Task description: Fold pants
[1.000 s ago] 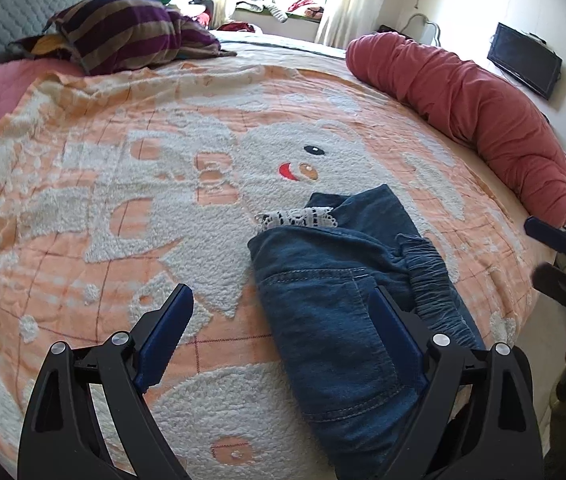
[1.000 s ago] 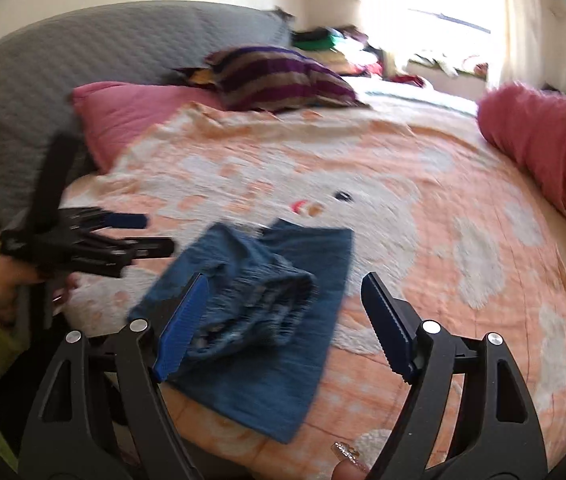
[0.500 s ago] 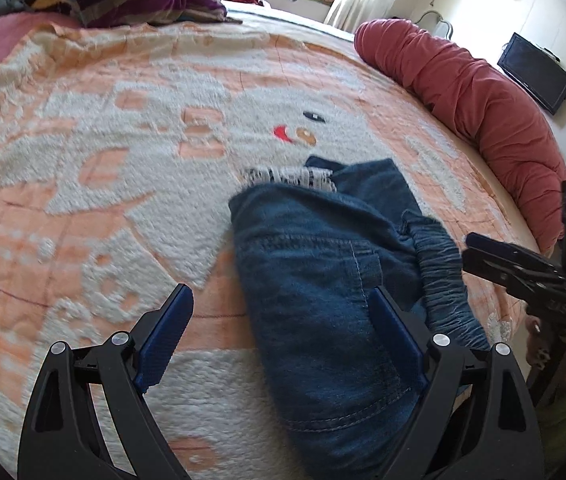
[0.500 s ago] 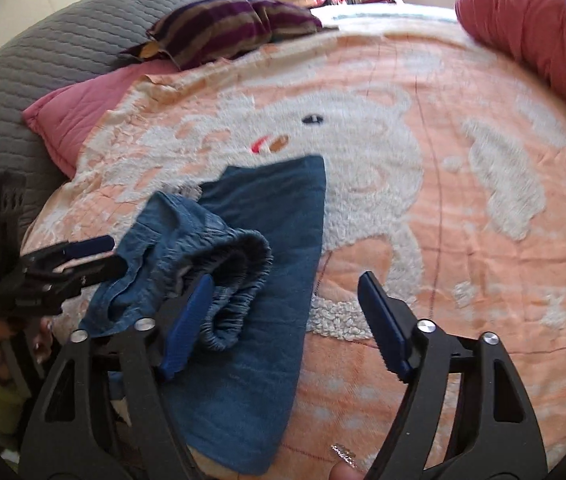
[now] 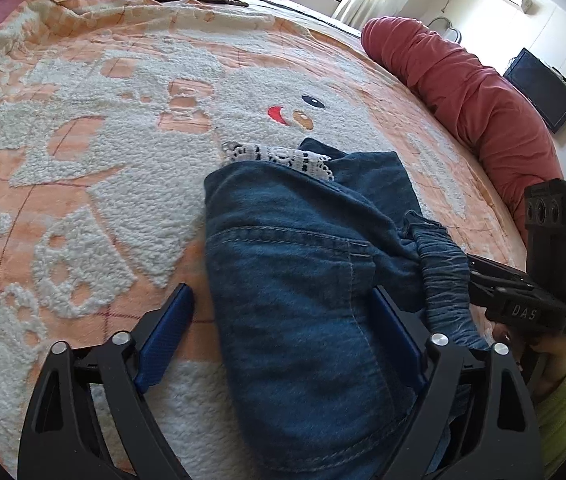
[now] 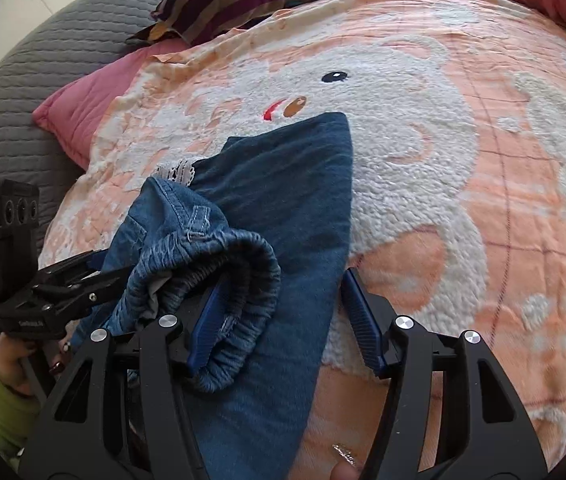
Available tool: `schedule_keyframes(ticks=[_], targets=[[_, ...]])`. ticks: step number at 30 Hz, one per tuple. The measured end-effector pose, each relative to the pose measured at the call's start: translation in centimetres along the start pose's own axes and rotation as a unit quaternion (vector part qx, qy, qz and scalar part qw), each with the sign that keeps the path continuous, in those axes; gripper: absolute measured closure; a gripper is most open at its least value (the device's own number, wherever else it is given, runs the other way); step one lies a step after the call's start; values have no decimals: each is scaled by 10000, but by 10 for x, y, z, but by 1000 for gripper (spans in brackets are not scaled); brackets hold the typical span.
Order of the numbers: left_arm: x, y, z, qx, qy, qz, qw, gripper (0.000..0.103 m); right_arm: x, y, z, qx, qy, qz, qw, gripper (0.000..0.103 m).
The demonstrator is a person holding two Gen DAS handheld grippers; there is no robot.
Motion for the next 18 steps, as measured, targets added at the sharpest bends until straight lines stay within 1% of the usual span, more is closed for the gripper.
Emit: schedule_keyframes(ticks=[1, 2, 3, 4, 5, 7, 10, 12, 15, 18], targets=[[3, 0, -1, 3, -16, -30, 10000, 30, -3, 0, -1, 15, 47, 88, 9999, 63], [4, 0, -2, -5, -25, -47, 10000, 36, -6, 0, -2, 21, 88, 147, 9999, 66], [6, 1, -2, 3, -19, -80, 10000, 41, -9, -1, -2, 39, 142, 200, 9997, 76], [8, 1, -2, 14, -16, -140, 9999, 47, -13, -2, -1, 85, 250, 244, 9994, 79], [9, 2, -1, 32, -5, -176, 9998, 48, -16, -2, 1, 143, 266, 310, 9991, 81], [9, 4, 2, 77, -16, -207, 9998, 56, -24, -1, 4, 279, 210, 499, 9981, 86], [5, 11, 6, 99, -97, -82, 9999, 63, -35, 5, 14, 548, 183, 710, 9958, 90], [4, 16, 9, 155, -121, -45, 9998, 65, -42, 10, 18, 669, 199, 831, 9941, 91], [4, 28, 13, 342, -53, -98, 9994, 65, -52, 21, 19, 784, 160, 1051, 9912, 91], [6, 43, 19, 588, 64, -232, 9980, 65, -52, 35, 13, 916, 183, 969, 9909, 91]])
Point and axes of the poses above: each gripper's, at about its wrist camera, not at the fingertips, and z roughly against the way its jaws point, x to its right, y to its top, the point moved 2 cm from there along -z, roughly the way its jaws point, and after that the axes turned 15 degrees about x, right-handed, at the moved point
